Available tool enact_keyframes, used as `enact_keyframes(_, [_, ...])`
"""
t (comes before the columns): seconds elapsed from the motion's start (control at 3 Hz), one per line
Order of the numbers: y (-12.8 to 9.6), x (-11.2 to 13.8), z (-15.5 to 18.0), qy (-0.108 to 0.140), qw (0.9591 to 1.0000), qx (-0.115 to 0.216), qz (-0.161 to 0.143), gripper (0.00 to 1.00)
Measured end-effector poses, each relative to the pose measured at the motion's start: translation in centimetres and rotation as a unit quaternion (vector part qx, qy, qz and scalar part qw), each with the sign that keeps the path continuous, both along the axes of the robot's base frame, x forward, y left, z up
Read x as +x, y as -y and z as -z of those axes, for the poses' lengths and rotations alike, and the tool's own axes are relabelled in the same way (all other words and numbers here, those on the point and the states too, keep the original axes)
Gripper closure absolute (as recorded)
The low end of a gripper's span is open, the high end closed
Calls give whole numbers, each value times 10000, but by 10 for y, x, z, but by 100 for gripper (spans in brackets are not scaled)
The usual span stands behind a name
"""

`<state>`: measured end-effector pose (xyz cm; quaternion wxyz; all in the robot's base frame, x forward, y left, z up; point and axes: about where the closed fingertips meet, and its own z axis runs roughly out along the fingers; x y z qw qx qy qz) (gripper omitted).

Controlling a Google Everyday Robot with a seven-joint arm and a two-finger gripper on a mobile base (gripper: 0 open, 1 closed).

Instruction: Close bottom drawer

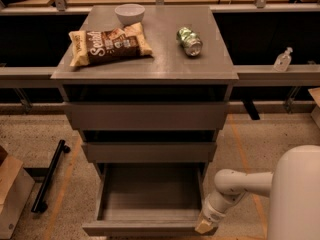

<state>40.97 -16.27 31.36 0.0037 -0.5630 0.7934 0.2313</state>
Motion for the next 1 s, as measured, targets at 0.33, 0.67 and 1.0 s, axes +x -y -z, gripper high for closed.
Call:
enact_keyframes(0.33, [0,-1,31,175,9995,-130,221,100])
enact_keyframes(0.67, [1,1,69,115,9986,-251,458,100])
enact_keyframes(1.0, [4,-1,109,-129,9971,-391,645,100])
